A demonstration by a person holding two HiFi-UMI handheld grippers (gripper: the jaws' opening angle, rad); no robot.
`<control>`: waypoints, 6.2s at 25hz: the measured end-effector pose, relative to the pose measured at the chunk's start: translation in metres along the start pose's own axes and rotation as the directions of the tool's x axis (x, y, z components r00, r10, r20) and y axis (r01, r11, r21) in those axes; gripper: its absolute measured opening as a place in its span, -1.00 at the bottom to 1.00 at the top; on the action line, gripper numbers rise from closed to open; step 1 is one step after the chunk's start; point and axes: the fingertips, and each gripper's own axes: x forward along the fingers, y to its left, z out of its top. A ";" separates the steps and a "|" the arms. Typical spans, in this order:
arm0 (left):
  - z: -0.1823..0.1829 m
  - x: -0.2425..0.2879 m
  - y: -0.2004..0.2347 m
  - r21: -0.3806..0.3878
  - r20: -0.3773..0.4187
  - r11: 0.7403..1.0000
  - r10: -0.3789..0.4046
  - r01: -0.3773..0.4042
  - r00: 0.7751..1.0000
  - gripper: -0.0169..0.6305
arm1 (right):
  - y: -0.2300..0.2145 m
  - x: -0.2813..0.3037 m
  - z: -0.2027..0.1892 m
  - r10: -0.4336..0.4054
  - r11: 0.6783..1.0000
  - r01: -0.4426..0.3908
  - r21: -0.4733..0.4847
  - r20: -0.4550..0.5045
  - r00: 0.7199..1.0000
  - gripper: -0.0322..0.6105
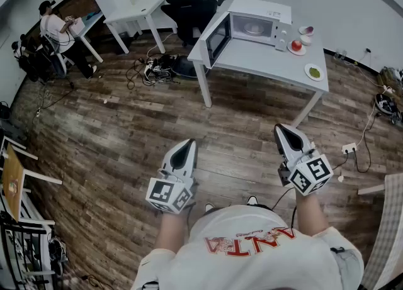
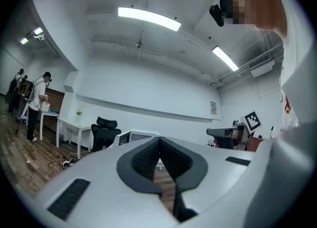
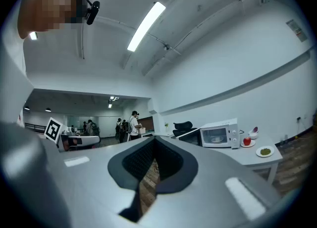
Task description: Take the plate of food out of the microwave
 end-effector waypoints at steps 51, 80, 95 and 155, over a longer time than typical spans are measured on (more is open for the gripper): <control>-0.042 0.220 -0.057 -0.032 -0.058 0.987 -0.159 0.157 0.986 -0.92 | -0.218 0.003 -0.018 -0.146 0.970 0.154 0.188 -0.055 0.988 -0.90; -0.035 0.394 0.139 -0.113 -0.090 0.956 -0.283 0.272 0.955 -0.92 | -0.277 0.250 -0.036 -0.221 0.946 0.250 0.207 -0.152 0.963 -0.90; -0.032 0.550 0.124 -0.092 -0.104 0.980 -0.186 0.177 0.977 -0.92 | -0.449 0.305 -0.032 -0.150 0.936 0.189 0.296 -0.148 0.977 -0.90; -0.108 0.709 0.206 -0.175 -0.246 0.972 -0.197 0.156 0.949 -0.92 | -0.667 0.582 -0.239 -0.487 -0.014 0.273 0.962 -0.245 0.838 -0.62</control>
